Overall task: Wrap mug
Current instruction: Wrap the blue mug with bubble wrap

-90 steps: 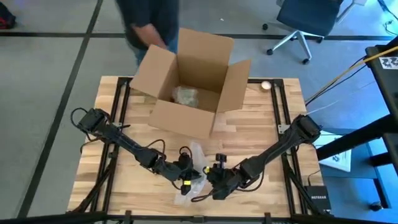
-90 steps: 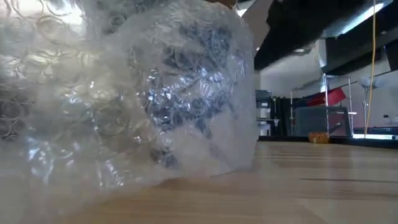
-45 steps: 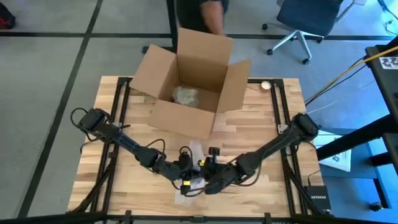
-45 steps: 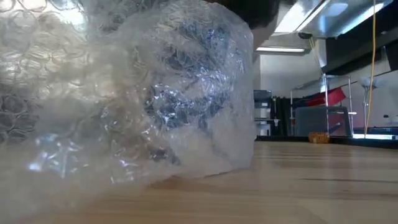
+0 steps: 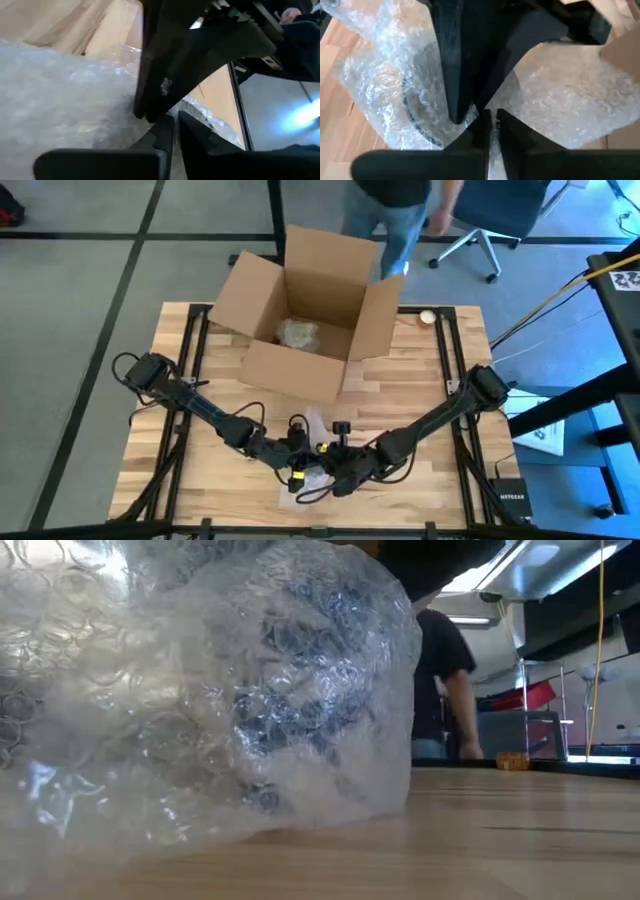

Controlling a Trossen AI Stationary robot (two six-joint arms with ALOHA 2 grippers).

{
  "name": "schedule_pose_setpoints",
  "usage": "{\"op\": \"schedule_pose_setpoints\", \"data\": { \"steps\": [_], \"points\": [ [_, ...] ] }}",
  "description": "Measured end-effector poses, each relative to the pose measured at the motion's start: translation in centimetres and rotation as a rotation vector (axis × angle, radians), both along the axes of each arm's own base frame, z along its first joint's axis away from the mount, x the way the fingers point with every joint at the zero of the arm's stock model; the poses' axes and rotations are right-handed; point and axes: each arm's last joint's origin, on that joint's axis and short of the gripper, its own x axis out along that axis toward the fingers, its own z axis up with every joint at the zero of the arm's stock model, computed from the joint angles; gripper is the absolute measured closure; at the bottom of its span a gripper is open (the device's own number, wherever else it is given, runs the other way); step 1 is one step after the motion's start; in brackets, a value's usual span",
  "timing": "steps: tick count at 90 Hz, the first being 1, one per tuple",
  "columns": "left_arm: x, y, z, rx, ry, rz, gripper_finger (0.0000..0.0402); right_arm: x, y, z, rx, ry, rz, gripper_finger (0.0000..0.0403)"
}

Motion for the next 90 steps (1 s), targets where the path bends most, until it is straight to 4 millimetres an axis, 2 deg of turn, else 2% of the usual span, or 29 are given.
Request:
{"op": "schedule_pose_setpoints", "data": {
  "steps": [25,42,51,60,69,77,90],
  "points": [
    [-0.8,0.4,2.4,0.060,-0.050,-0.043,0.0293,0.0,0.0,0.0,0.005,0.003,0.005,0.0398],
    [-2.3,1.2,5.1,0.105,-0.056,-0.052,0.0286,0.1,0.1,0.1,0.005,0.003,0.006,0.0402],
    [-3.7,1.5,6.9,0.097,-0.057,-0.047,0.0286,0.1,0.1,0.1,0.004,0.005,0.007,0.0402],
    [-5.5,1.3,7.8,0.080,-0.007,-0.035,0.0286,0.1,0.1,0.1,0.004,0.005,0.007,0.0402],
    [-7.4,0.7,7.8,0.038,0.079,-0.031,0.0286,0.1,0.1,0.1,0.004,0.006,0.007,0.0402],
    [-8.5,-0.3,6.8,0.021,0.168,-0.032,0.0286,0.1,0.1,0.1,0.004,0.005,0.006,0.0402],
    [-8.0,-2.5,4.6,0.018,0.143,-0.076,0.0286,0.1,0.1,0.1,0.004,0.005,0.006,0.0402]
  ]
}}
